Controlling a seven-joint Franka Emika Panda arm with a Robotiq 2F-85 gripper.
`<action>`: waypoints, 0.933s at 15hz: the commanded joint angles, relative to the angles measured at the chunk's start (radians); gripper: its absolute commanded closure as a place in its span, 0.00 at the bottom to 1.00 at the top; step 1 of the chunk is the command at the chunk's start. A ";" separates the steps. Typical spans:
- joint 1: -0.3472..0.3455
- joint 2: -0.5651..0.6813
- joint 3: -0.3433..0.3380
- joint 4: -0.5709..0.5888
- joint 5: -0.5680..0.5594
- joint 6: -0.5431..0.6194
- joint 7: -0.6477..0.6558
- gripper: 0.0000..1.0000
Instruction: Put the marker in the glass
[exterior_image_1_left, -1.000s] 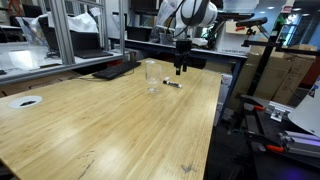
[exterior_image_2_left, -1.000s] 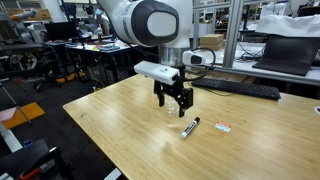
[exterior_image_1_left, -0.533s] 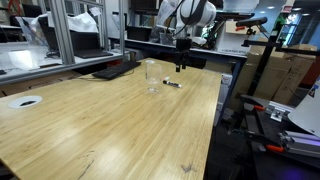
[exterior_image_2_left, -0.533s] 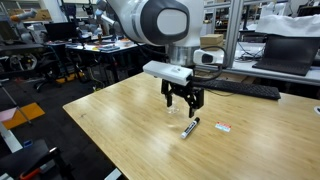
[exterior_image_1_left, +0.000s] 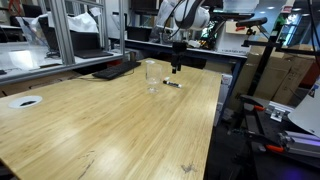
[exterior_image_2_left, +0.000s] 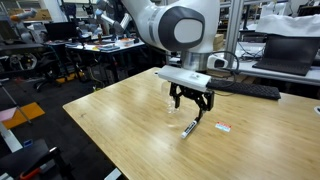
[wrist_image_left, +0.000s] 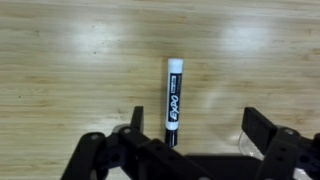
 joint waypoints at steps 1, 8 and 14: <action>-0.012 0.001 0.012 0.005 -0.010 -0.004 0.007 0.00; -0.024 0.032 0.047 -0.029 0.033 0.195 -0.007 0.00; -0.028 0.150 0.107 -0.082 0.046 0.569 0.119 0.00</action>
